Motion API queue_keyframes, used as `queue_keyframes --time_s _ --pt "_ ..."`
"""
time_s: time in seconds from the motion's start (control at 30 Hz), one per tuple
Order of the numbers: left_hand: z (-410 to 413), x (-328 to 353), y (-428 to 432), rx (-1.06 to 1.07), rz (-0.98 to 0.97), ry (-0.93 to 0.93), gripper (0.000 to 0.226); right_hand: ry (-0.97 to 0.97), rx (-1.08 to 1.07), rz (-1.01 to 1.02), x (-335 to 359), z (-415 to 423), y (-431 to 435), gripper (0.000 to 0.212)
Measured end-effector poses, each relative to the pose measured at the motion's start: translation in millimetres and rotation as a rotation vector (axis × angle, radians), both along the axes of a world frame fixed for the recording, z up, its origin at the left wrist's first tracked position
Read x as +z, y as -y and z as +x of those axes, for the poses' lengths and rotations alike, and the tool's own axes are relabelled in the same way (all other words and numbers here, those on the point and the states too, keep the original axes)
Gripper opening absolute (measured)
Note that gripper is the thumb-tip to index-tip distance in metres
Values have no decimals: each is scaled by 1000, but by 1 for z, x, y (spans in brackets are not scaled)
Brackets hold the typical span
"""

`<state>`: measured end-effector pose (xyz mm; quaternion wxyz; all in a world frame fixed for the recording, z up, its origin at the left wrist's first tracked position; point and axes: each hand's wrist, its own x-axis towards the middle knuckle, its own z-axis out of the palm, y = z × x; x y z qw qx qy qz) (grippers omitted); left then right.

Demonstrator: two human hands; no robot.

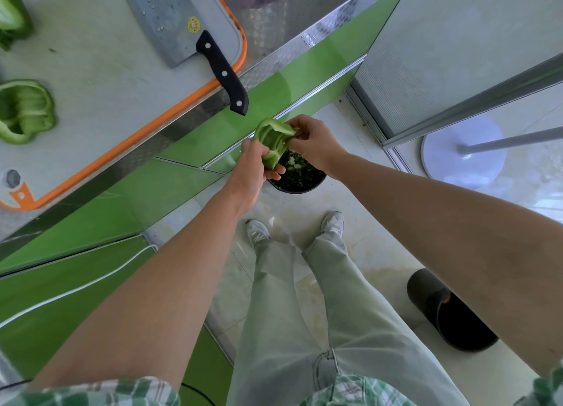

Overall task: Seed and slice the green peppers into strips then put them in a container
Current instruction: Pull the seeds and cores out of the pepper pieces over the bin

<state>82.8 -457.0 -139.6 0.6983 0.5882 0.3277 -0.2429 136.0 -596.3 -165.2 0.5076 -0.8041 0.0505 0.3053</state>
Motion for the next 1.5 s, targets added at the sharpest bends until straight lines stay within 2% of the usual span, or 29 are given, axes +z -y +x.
queue_keyframes --time_s 0.37,0.5,0.63,0.8,0.9,1.0,1.13,1.3,1.4,1.5 --pt "2 -6 0 4 39 28 13 39 38 7 4 -1 0 23" --pt "2 -4 2 -16 50 34 15 78 -41 -62 0 0 -2 19" --pt "2 -3 4 -52 105 49 14 3 -30 25 2 -1 0 13" --pt "2 -1 3 -72 177 31 19 -18 -40 17 2 -1 -4 11" --pt "1 0 0 -63 188 14 22 -59 -36 4 1 -2 -4 20" --pt "2 -1 -1 -71 203 25 10 -65 -65 -32 1 -2 1 28" --pt "4 0 1 -60 218 28 13 -81 -83 19 5 -1 4 3" --pt "5 1 1 -2 212 9 13 -107 -72 40 4 2 4 22" --pt "6 4 1 3 187 -10 13 -84 -83 72 4 0 5 13" --pt "6 6 1 8 164 -22 22 -81 -85 64 3 1 4 16"
